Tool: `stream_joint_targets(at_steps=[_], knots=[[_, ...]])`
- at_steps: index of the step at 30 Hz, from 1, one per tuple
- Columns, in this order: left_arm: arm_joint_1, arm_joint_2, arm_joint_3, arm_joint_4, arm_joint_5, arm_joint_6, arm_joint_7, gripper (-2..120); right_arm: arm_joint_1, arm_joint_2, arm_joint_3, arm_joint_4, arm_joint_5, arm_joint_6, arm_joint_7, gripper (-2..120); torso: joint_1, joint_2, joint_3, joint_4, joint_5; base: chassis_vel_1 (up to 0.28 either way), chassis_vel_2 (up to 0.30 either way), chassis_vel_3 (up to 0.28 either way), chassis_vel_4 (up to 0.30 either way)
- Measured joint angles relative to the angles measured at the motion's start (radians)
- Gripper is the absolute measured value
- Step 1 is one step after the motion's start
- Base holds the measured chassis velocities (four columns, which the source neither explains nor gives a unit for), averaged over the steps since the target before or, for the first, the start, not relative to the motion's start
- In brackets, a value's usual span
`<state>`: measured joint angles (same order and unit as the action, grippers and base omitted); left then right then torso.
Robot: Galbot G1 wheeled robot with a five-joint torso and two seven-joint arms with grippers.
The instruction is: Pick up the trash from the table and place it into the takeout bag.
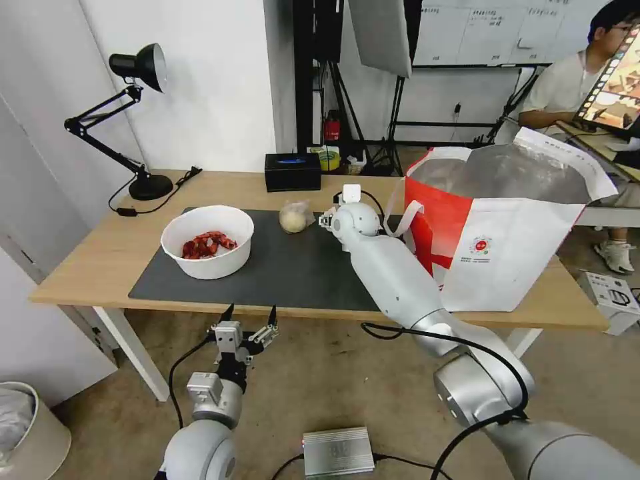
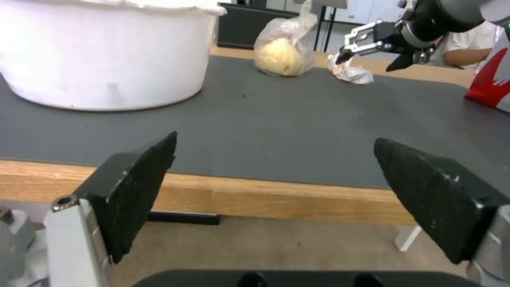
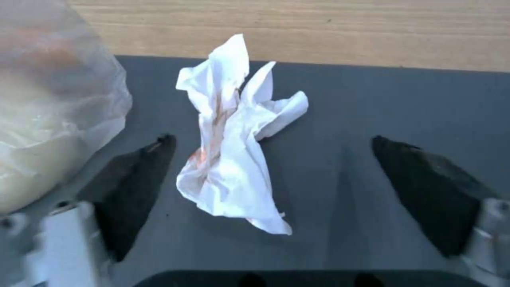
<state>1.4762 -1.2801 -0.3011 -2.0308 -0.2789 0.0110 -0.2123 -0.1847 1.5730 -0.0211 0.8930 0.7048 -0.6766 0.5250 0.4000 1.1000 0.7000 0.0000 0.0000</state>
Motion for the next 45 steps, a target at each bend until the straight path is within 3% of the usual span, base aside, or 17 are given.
stream_joint_targets(at_steps=[4,6,7,10,15,18,22,26,38,45], knots=[[-0.004,0.0,0.004,0.002,0.0,0.0,0.0,100,0.0,0.0,0.001,-0.002,0.0,-0.001,-0.004,80,0.0,0.0,0.0,0.0,0.0,0.0,0.0,0.0,0.0],[-0.005,-0.001,0.005,0.003,0.0,0.0,0.0,100,0.0,0.0,0.001,-0.002,0.0,-0.001,-0.005,78,0.0,0.0,0.0,0.0,0.0001,0.0,0.0,0.0,0.0],[-0.006,-0.002,0.008,0.004,0.001,0.0,0.0,100,0.0,0.0,0.001,-0.003,0.001,-0.002,-0.006,69,0.0,0.0,0.0,0.0,0.0,0.0,0.0,0.0,0.0],[-0.008,-0.004,0.01,0.005,0.001,-0.001,0.0,100,0.0,0.0,0.002,-0.003,0.001,-0.004,-0.006,63,0.0,0.0,0.0,0.0,0.0,0.0,0.0,0.0,0.0],[-0.01,-0.004,0.013,0.007,0.002,-0.001,-0.001,100,-0.003,0.0,0.004,-0.006,0.004,-0.007,-0.008,39,0.0,0.0,0.0,0.0,-0.0002,0.0,0.0,0.0,0.0],[-0.01,-0.004,0.014,0.007,0.002,-0.001,-0.001,100,-0.004,0.0,0.005,-0.006,0.004,-0.007,-0.009,32,0.0,0.0,0.0,0.0,-0.0002,0.0,0.0,0.0,0.0],[-0.011,-0.004,0.015,0.007,0.002,-0.001,-0.001,100,-0.005,0.0,0.005,-0.006,0.01,-0.009,-0.013,13,0.0,0.0,0.0,0.0,-0.0001,0.0,0.0,0.0,0.0],[-0.011,-0.005,0.015,0.008,0.002,-0.002,-0.001,100,-0.006,-0.001,0.005,-0.001,0.018,-0.009,-0.016,0,0.0,0.0,0.0,0.0,0.0,0.0,0.0,0.0,0.0],[-0.009,-0.007,0.015,0.007,0.002,-0.003,-0.002,100,-0.019,-0.003,0.013,0.062,0.036,-0.005,-0.032,0,0.0,0.0,0.0,0.0,0.0,0.0,0.0,0.0,0.0],[-0.006,-0.006,0.012,0.002,-0.001,-0.004,-0.003,100,-0.052,-0.025,-0.006,0.179,0.035,-0.009,-0.021,0,0.0,0.0,0.0,0.0001,0.0,0.0,0.0,0.0,0.0]])
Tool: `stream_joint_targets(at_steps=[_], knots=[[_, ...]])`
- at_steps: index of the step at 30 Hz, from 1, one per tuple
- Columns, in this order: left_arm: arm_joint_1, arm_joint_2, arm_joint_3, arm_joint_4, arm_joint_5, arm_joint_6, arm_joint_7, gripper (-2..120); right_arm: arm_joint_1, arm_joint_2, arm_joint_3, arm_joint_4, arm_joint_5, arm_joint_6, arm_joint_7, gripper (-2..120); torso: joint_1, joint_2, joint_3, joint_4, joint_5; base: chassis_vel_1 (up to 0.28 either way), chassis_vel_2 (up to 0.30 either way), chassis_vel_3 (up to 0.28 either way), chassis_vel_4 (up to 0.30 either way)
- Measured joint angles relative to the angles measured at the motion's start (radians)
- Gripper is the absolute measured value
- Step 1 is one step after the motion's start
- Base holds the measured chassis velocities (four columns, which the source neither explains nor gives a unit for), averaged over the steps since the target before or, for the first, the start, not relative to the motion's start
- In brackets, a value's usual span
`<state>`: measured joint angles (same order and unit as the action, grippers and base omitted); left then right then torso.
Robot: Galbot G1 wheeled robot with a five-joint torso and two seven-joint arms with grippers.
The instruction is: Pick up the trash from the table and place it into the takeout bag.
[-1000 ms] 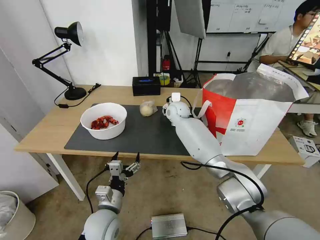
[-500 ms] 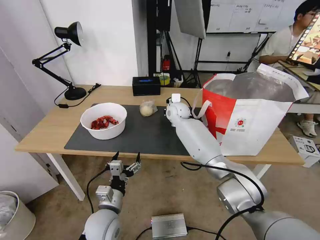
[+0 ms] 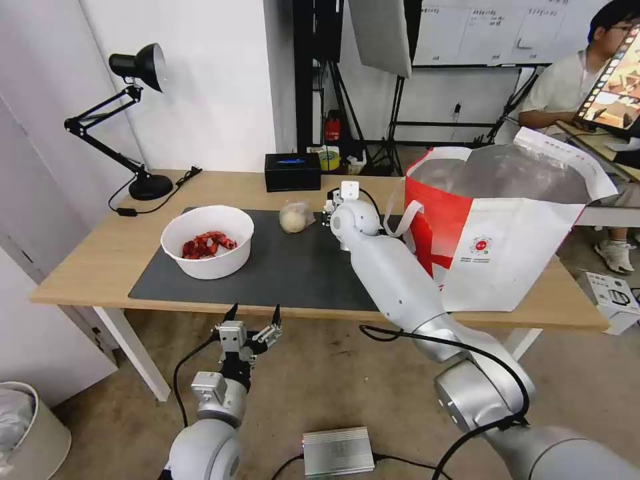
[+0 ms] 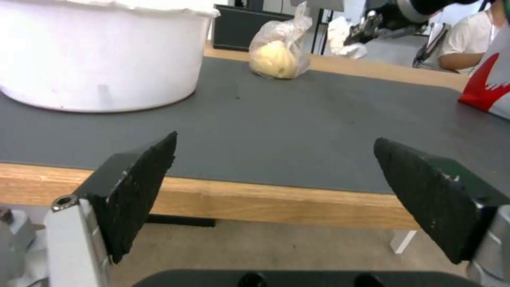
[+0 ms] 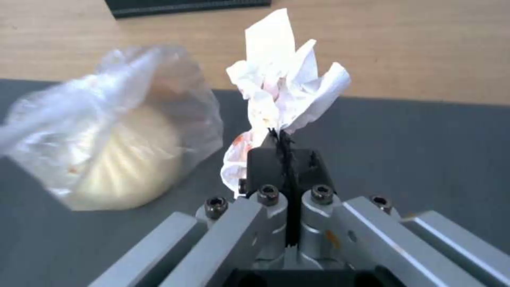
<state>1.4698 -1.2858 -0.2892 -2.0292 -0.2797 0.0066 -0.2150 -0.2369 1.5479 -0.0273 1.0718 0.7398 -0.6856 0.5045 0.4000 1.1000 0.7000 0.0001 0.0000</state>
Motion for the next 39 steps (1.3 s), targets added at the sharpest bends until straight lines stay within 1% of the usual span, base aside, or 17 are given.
stream_joint_targets(at_steps=[2,4,6,7,10,11,14,15,19,21,25,28,32,35,36,38,39], knots=[[0.002,0.002,-0.003,-0.001,-0.003,-0.001,0.0,100,-0.015,-0.014,-0.011,0.047,-0.003,0.0,0.01,0,0.0,0.0,0.0,-0.0001,0.0,0.0,0.0,0.0,0.0],[0.002,0.002,-0.003,-0.001,-0.003,-0.001,0.0,100,-0.015,-0.014,-0.011,0.047,-0.003,0.0,0.01,0,0.0,0.0,0.0,-0.0001,0.0,0.0,0.0,0.0,0.0],[0.006,0.004,-0.006,-0.003,-0.004,-0.005,-0.001,100,-0.049,-0.041,-0.029,0.13,-0.028,0.003,0.018,0,0.0,0.0,0.0,0.0,0.0,0.0,0.0,0.0,0.0],[0.006,0.004,-0.006,-0.003,-0.004,-0.005,-0.001,100,-0.049,-0.041,-0.029,0.13,-0.028,0.003,0.018,0,0.0,0.0,0.0,0.0,0.0,0.0,0.0,0.0,0.0],[0.011,0.006,-0.011,-0.006,-0.005,-0.006,-0.001,100,-0.081,-0.071,-0.046,0.211,-0.049,0.007,0.02,0,0.0,0.0,0.0,-0.0001,0.0001,0.0,0.0,0.0,0.0],[0.011,0.006,-0.011,-0.006,-0.005,-0.006,-0.001,100,-0.081,-0.071,-0.046,0.211,-0.049,0.007,0.02,0,0.0,0.0,0.0,-0.0001,0.0001,0.0,0.0,0.0,0.0],[0.018,0.008,-0.02,-0.012,-0.006,-0.007,-0.001,100,-0.13,-0.117,-0.071,0.339,-0.074,0.015,0.033,0,0.0,0.0,0.0,-0.0001,0.0,0.0,0.0,0.0,0.0],[0.018,0.008,-0.02,-0.012,-0.006,-0.007,-0.001,100,-0.13,-0.117,-0.071,0.339,-0.074,0.015,0.033,0,0.0,0.0,0.0,-0.0001,0.0,0.0,0.0,0.0,0.0],[0.022,0.009,-0.026,-0.016,-0.006,-0.006,-0.002,100,-0.161,-0.151,-0.084,0.416,-0.092,0.02,0.038,0,0.0,0.0,0.0,-0.0002,0.0,0.0,0.0,0.0,0.0],[0.027,0.01,-0.03,-0.018,-0.007,-0.007,-0.002,100,-0.185,-0.181,-0.091,0.475,-0.108,0.027,0.039,0,0.0,0.0,0.0,-0.0002,0.0001,0.0,0.0,0.0,0.0],[0.028,0.01,-0.032,-0.019,-0.007,-0.006,-0.002,100,-0.202,-0.206,-0.093,0.52,-0.138,0.043,0.037,0,0.0,0.0,0.0,-0.0002,0.0001,0.0,0.0,0.0,0.0],[0.028,0.004,-0.031,-0.019,-0.006,-0.004,-0.002,100,-0.213,-0.248,-0.092,0.563,-0.212,0.116,0.01,0,0.0,0.0,0.0,-0.0001,0.0001,0.0,0.0,0.0,0.0],[0.028,0.001,-0.028,-0.017,-0.006,-0.004,-0.002,100,-0.216,-0.263,-0.083,0.576,-0.253,0.161,0.0,0,0.0,0.0,0.0,-0.0002,0.0001,0.0,0.0,0.0,0.0],[0.029,-0.003,-0.027,-0.014,-0.004,-0.003,-0.002,100,-0.232,-0.278,-0.065,0.592,-0.369,0.251,-0.004,0,0.0,0.0,0.0,-0.0001,0.0,0.0,0.0,0.0,0.0],[0.029,-0.003,-0.027,-0.014,-0.004,-0.003,-0.002,100,-0.232,-0.278,-0.065,0.592,-0.369,0.251,-0.004,0,0.0,0.0,0.0,-0.0001,0.0,0.0,0.0,0.0,0.0],[0.029,-0.005,-0.026,-0.011,-0.003,-0.003,-0.003,100,-0.257,-0.284,-0.05,0.613,-0.457,0.312,-0.001,0,0.0,0.0,0.0,-0.0002,0.0,0.0,0.0,0.0,0.0],[0.029,-0.005,-0.026,-0.011,-0.003,-0.003,-0.003,100,-0.257,-0.284,-0.05,0.613,-0.457,0.312,-0.001,0,0.0,0.0,0.0,-0.0002,0.0,0.0,0.0,0.0,0.0]])
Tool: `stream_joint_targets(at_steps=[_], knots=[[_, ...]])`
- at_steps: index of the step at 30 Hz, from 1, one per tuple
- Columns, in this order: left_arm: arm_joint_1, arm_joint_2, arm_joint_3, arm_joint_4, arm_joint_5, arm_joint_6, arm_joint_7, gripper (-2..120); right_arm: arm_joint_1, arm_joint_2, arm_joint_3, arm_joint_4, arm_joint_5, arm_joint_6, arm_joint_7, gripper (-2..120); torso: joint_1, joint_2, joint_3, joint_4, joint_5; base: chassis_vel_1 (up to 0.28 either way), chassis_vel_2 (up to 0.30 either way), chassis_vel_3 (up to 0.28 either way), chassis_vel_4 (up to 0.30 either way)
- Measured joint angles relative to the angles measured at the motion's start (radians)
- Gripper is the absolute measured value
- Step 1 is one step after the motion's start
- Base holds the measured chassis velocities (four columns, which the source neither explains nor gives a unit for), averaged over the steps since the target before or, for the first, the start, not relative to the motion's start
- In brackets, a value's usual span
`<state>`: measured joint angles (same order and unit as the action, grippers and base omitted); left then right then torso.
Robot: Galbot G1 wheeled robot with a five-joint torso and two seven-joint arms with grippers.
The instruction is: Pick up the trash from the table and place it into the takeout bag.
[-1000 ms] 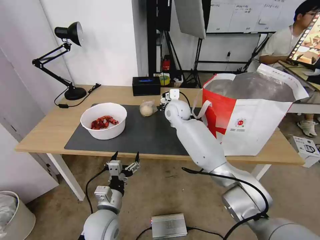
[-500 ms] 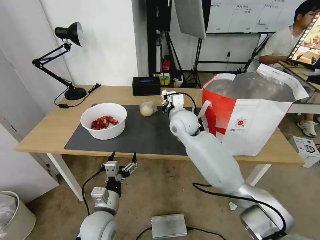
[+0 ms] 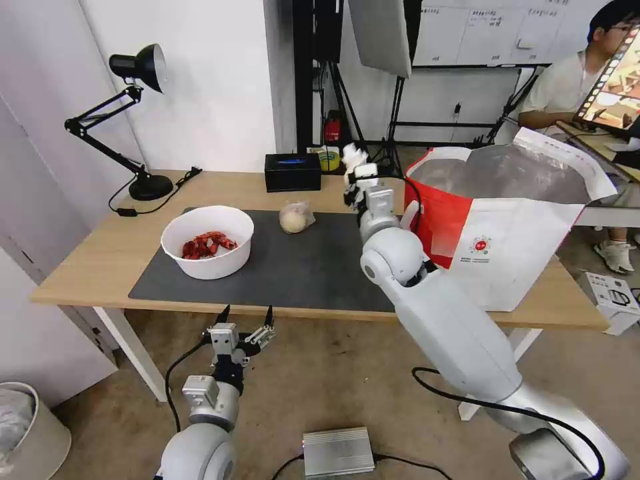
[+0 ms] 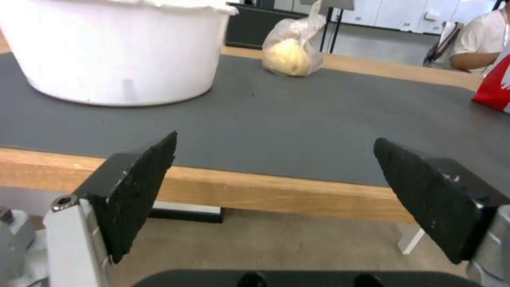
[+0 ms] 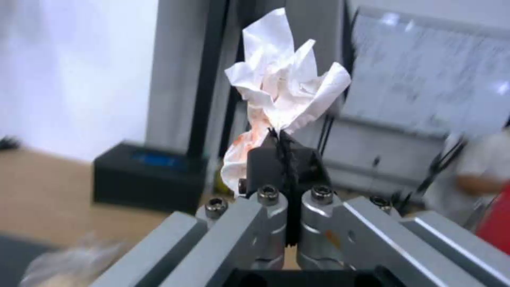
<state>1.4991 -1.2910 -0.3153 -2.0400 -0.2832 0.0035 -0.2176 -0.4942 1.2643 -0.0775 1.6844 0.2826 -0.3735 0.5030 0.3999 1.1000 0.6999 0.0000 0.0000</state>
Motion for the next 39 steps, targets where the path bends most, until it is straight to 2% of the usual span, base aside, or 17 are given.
stream_joint_targets(at_steps=[4,15,22,28,39], knots=[[0.002,-0.006,0.0,0.004,0.003,0.0,0.0,100,-0.035,-0.005,0.025,0.048,-0.088,0.043,0.036,0,0.0,0.0,0.0,0.0001,0.0,0.0,0.0,0.0,0.0],[0.012,-0.021,0.015,0.011,0.027,0.0,-0.001,100,-0.081,-0.053,0.122,0.115,-0.225,0.026,0.083,0,0.0,0.0,0.0,0.0,0.0001,0.0,0.0,0.0,0.0],[0.01,-0.022,0.022,0.012,0.028,0.0,-0.001,100,-0.093,-0.062,0.151,0.122,-0.219,-0.002,0.113,0,0.0,0.0,0.0,0.0,0.0001,0.0,0.0,0.0,0.0],[0.011,-0.022,0.025,0.013,0.032,0.0,-0.001,100,-0.1,-0.067,0.177,0.135,-0.162,-0.04,0.149,0,0.0,0.0,0.0,0.0,0.0,0.0,0.0,0.0,0.0],[0.009,-0.026,0.039,0.021,0.036,-0.002,-0.004,100,-0.133,-0.071,0.196,0.167,-0.103,-0.039,0.182,0,0.0,0.0,0.0,0.0,0.0,0.0,0.0,0.0,0.0]])
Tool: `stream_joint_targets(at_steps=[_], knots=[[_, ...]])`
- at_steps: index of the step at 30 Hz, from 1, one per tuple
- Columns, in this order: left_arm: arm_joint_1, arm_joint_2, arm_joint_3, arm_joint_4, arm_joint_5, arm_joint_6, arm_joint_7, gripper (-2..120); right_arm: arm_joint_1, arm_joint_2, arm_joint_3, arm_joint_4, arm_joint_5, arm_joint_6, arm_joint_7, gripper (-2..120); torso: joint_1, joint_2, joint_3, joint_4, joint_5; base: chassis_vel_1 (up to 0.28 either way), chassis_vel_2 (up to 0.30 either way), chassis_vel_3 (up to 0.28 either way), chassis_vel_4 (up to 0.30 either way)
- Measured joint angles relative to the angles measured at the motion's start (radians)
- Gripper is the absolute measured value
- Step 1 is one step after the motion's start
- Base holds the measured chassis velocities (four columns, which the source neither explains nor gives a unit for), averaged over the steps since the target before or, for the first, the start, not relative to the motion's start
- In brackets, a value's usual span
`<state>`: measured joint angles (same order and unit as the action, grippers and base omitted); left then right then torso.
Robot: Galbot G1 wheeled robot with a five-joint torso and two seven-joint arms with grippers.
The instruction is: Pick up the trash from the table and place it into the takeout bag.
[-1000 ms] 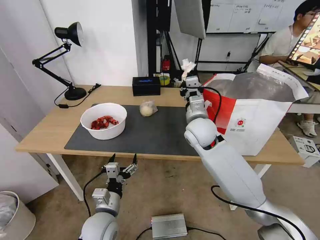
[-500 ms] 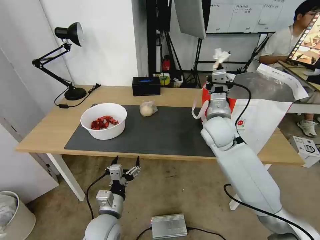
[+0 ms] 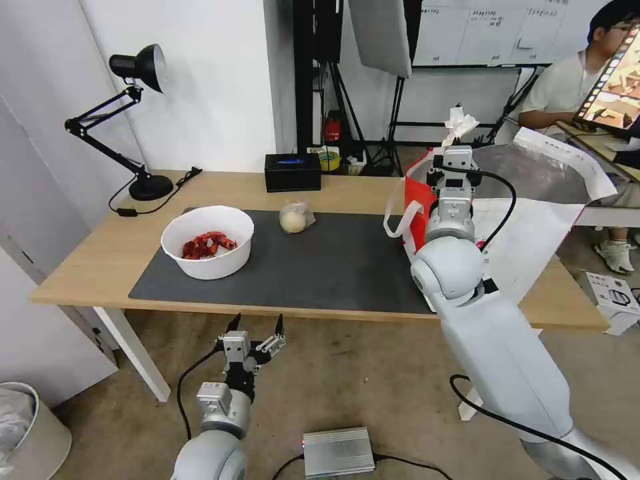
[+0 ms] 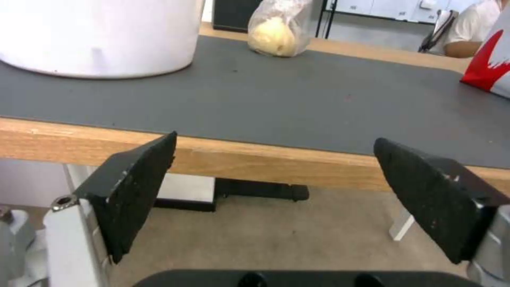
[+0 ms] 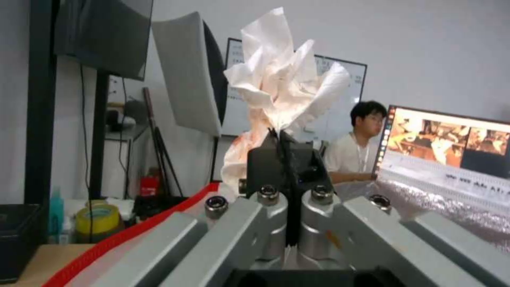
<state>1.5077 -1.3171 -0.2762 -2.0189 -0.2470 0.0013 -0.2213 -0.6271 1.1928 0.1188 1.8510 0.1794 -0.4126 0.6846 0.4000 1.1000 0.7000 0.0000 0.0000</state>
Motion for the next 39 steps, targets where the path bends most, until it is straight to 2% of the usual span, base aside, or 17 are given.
stream_joint_targets(at_steps=[3,5,6,9,10,13,16,18,19,22,24,25,28,33,35,36,39], knots=[[-0.001,0.0,0.002,0.001,0.0,0.0,-0.001,100,-0.009,-0.003,0.004,0.012,0.028,0.0,0.011,4,0.0,0.0,0.0,0.0,-0.0001,0.0,0.0,0.0,0.0],[-0.004,0.001,0.002,0.003,0.0,0.0,-0.003,100,-0.02,-0.004,0.008,0.025,0.039,0.002,0.012,14,0.0,0.0,0.0,0.0,0.0,0.0,0.0,0.0,0.0],[-0.004,0.001,0.002,0.003,0.0,0.0,-0.003,100,-0.02,-0.004,0.008,0.025,0.039,0.002,0.012,14,0.0,0.0,0.0,0.0,0.0,0.0,0.0,0.0,0.0],[-0.009,0.002,0.008,0.004,-0.002,0.003,-0.02,100,-0.026,0.0,0.015,0.034,0.061,0.007,0.019,28,0.0,0.0,0.0,0.0,0.0,0.0,0.0,0.0,0.0],[-0.009,0.002,0.008,0.004,-0.002,0.003,-0.02,100,-0.026,0.0,0.015,0.034,0.061,0.007,0.019,28,0.0,0.0,0.0,0.0,0.0,0.0,0.0,0.0,0.0],[-0.011,0.004,0.008,0.004,-0.002,0.005,-0.021,100,-0.033,0.0,0.016,0.035,0.066,0.007,0.021,43,0.0,0.0,0.0,0.0,0.0,0.0,0.0,0.0,0.0],[-0.012,0.005,0.008,0.004,-0.003,0.005,-0.021,100,-0.035,0.001,0.017,0.035,0.067,0.008,0.021,48,0.0,0.0,0.0,0.0,-0.0001,0.0,0.0,0.0,0.0],[-0.016,0.006,0.007,0.004,-0.006,0.005,-0.021,100,-0.036,0.001,0.017,0.038,0.074,0.011,0.016,60,0.0,0.0,0.0,0.0,0.0,0.0,0.0,0.0,0.0],[-0.016,0.006,0.007,0.004,-0.006,0.005,-0.021,100,-0.036,0.001,0.017,0.038,0.074,0.011,0.016,60,0.0,0.0,0.0,0.0,0.0,0.0,0.0,0.0,0.0],[-0.018,0.005,0.008,0.004,-0.007,0.006,-0.021,100,-0.034,-0.005,0.017,0.038,0.096,0.068,-0.039,76,0.0,0.0,0.0,0.0,-0.0001,0.0,0.0,0.0,0.0],[-0.018,0.005,0.008,0.004,-0.007,0.006,-0.021,100,-0.033,-0.006,0.017,0.038,0.1,0.082,-0.051,79,0.0,0.0,0.0,0.0,0.0,0.0,0.0,0.0,0.0],[-0.018,0.004,0.008,0.004,-0.008,0.006,-0.021,100,-0.03,-0.009,0.016,0.041,0.135,0.126,-0.091,87,0.0,0.0,0.0,0.0,-0.0001,0.0,0.0,0.0,0.0],[-0.018,0.004,0.007,0.004,-0.008,0.007,-0.021,100,-0.03,-0.013,0.012,0.054,0.193,0.165,-0.14,95,0.0,0.0,0.0,0.0,0.0,0.0,0.0,0.0,0.0],[-0.014,0.005,0.005,0.001,-0.008,0.008,-0.021,100,-0.046,-0.033,-0.004,0.083,0.281,0.207,-0.232,100,0.0,0.0,0.0,0.0001,0.0,0.0,0.0,0.0,0.0],[-0.013,0.005,0.003,-0.002,-0.008,0.008,-0.021,100,-0.078,-0.077,-0.029,0.124,0.378,0.226,-0.318,100,0.0,0.0,0.0,0.0001,0.0001,0.0,0.0,0.0,0.0],[-0.013,0.005,0.003,-0.002,-0.008,0.008,-0.021,100,-0.078,-0.077,-0.029,0.124,0.378,0.226,-0.318,100,0.0,0.0,0.0,0.0001,0.0001,0.0,0.0,0.0,0.0],[-0.012,0.008,0.001,-0.002,-0.008,0.008,-0.021,100,-0.131,-0.155,-0.038,0.195,0.513,0.211,-0.412,100,0.0,0.0,0.0,0.0,0.0,0.0,0.0,0.0,0.0]])
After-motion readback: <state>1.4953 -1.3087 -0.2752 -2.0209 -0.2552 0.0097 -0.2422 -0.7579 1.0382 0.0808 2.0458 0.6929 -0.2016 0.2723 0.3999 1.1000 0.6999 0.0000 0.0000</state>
